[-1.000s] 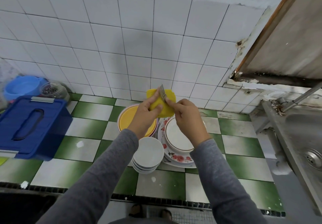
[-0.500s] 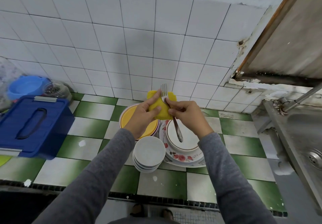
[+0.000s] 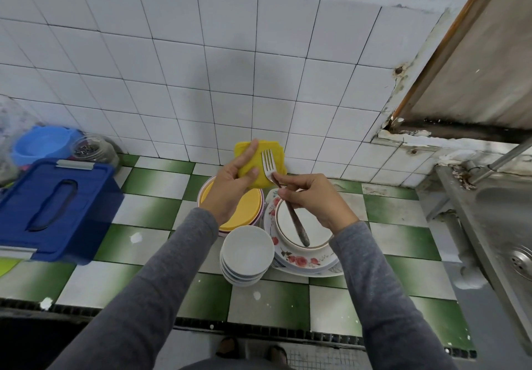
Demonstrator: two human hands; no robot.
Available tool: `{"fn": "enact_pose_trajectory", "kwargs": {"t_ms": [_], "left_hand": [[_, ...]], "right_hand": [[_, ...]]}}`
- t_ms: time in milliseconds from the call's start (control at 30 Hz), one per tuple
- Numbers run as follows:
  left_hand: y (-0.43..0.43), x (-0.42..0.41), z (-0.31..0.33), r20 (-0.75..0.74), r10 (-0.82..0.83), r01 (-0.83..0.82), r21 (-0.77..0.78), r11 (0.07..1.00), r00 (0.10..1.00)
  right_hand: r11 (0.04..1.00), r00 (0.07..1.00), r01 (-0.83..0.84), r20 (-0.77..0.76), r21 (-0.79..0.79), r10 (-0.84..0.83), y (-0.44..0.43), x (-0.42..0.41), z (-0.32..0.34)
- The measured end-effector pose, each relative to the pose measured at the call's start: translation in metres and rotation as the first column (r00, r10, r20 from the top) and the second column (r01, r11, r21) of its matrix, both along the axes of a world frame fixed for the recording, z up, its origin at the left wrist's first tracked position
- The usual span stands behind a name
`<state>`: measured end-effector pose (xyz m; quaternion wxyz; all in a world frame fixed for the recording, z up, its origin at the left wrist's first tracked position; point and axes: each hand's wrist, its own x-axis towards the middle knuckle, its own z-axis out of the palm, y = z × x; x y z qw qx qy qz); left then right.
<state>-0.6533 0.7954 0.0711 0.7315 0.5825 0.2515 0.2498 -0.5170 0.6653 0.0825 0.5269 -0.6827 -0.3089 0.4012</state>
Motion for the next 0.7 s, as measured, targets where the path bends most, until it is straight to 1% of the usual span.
{"fn": "enact_pose_trajectory", "kwargs": {"t_ms": [67, 267, 433, 567, 700], "left_hand": [[0.0027, -0.0001, 0.0006, -0.004, 0.01, -0.009, 0.016, 1.0, 1.0], [-0.002, 0.0015, 0.0018, -0.074, -0.014, 0.021, 0.092, 0.995, 0.997], [0.0068, 0.0021, 0.001, -0.028, 0.017, -0.016, 0.044, 0.999, 0.999], [0.0041, 0.003, -0.0018, -0.02, -0.037, 0.038, 0.046, 0.998, 0.999], [0.0059, 0.0039, -0.0042, -0.003, -0.08, 0.08, 0.023, 0.997, 0.997]], "right_hand": [[1.0, 1.0, -0.013, 0.016, -0.018, 0.013, -0.0006, 0.0016, 0.0002], [0.999, 1.0, 0.021, 0.012, 0.028, -0.021, 0.0051, 0.0012, 0.0], [1.0, 1.0, 0.007, -0.002, 0.03, -0.007, 0.0034, 0.0024, -0.0042], [0.994, 0.999, 0.045, -0.019, 0.096, -0.044, 0.0068, 0.0012, -0.0053], [0.97, 0.991, 0.093, -0.113, 0.223, -0.069, 0.003, -0.0025, -0.0075]]}}
